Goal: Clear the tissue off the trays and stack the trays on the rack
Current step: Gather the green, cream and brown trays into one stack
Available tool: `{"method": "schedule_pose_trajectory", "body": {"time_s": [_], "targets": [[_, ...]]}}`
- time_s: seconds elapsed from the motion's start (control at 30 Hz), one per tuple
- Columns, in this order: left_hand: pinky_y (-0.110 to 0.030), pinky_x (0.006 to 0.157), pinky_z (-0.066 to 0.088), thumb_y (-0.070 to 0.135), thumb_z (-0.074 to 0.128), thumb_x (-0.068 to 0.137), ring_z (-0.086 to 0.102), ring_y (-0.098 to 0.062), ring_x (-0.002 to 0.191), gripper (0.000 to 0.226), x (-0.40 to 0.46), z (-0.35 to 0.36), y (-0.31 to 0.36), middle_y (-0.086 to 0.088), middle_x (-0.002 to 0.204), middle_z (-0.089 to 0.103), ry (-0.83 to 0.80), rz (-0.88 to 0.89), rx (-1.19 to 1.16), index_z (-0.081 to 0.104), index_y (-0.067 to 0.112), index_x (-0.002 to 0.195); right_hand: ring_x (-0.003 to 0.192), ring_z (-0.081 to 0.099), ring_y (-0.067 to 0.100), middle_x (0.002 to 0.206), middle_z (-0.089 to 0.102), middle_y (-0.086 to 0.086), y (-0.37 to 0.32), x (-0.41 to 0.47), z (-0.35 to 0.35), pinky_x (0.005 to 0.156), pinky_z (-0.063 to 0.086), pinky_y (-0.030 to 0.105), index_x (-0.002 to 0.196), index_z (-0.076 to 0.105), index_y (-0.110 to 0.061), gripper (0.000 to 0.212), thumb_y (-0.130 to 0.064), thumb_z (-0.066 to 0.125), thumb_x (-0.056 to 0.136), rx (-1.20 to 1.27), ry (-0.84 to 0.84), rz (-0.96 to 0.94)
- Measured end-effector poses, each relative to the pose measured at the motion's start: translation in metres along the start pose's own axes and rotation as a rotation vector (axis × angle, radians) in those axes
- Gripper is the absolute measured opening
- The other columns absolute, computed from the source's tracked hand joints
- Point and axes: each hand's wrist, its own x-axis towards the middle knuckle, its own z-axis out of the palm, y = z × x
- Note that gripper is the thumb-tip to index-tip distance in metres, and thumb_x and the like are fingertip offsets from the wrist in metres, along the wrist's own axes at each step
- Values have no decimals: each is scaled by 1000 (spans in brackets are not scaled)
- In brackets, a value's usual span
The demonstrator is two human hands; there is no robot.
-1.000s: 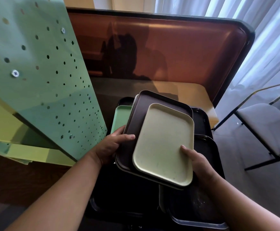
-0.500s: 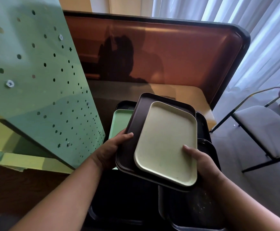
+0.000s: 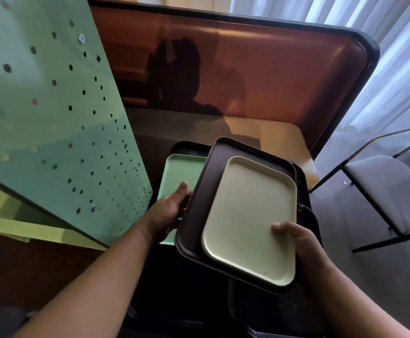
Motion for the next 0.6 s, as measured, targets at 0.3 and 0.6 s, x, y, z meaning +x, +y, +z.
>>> {"method": "schedule_pose_trajectory", "body": {"time_s": [0.3,0.6], "targets": [[-42,95,48,11,50,88,55,-32,118,45,36,-29,-48,-13,136,49,550,-218,1394,50,7,133,107,63,51,124,67,35,-11,6,-7,106,45,64,121,67,6,48,-14,61,78,27,32,10],[-45,92,52,10,37,95,60,-36,120,48,55,-37,-73,-22,138,52,613,-346,1541,40,-2,141,108,66,52,123,69,34,-11,10,-23,98,51,63,126,67,5,70,-18,79,61,39,7,-2]]}}
